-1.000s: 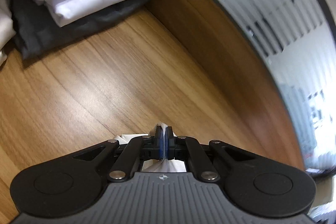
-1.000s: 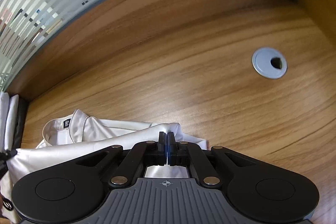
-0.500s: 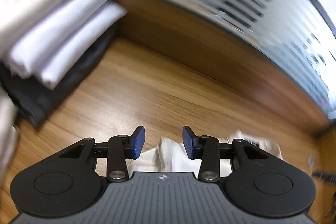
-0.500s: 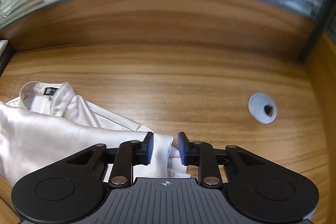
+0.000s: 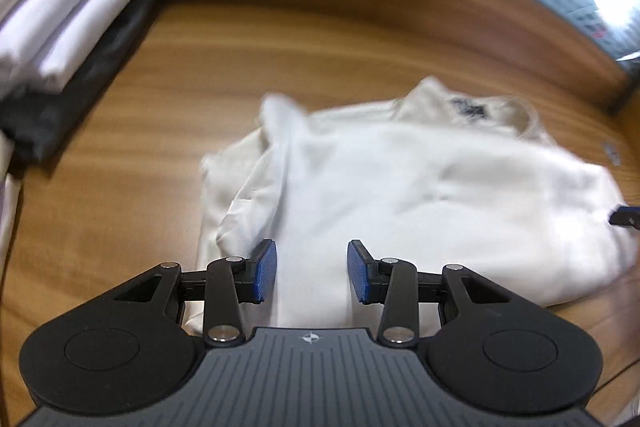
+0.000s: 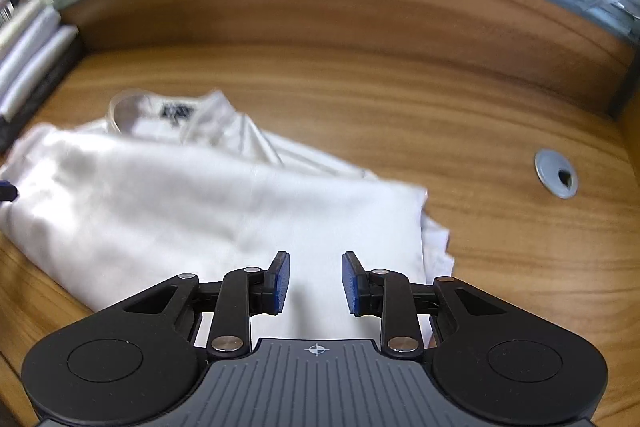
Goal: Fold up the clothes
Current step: 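Release both grippers and smooth the folded beige shirt flat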
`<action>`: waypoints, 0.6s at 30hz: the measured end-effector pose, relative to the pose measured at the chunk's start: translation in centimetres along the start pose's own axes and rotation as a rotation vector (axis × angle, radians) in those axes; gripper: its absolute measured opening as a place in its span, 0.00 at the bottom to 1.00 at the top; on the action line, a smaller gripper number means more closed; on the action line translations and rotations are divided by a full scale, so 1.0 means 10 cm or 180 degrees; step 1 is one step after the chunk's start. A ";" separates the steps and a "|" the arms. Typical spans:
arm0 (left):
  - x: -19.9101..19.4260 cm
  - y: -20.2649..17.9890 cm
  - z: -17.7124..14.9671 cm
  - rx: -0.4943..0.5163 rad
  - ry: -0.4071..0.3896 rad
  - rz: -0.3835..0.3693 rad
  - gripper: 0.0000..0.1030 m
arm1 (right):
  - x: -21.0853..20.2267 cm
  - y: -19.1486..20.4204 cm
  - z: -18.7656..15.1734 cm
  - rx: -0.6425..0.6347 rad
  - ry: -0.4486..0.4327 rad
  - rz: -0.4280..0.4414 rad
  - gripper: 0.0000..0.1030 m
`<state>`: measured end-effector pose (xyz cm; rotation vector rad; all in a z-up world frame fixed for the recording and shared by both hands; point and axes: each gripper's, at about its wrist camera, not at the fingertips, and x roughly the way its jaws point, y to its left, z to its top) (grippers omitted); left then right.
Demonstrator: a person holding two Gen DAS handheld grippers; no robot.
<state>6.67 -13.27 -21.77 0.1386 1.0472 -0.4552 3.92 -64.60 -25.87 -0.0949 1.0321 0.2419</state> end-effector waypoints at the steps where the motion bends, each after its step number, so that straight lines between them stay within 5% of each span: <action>1: 0.02 0.01 -0.01 -0.0025 0.0006 0.0021 0.43 | 0.06 0.00 -0.04 0.0002 0.0045 -0.0074 0.30; 11: -0.26 -0.20 0.16 0.0121 -0.0139 -0.0007 0.47 | -0.22 -0.22 -0.15 0.0581 -0.0144 -0.0099 0.32; 14: -0.37 -0.36 0.17 0.0199 -0.0164 -0.0117 0.49 | -0.33 -0.39 -0.28 0.0970 -0.0184 -0.0081 0.49; 18: -0.39 -0.59 0.23 0.0262 -0.0135 -0.0241 0.53 | -0.38 -0.64 -0.54 0.1593 -0.0170 0.0017 0.53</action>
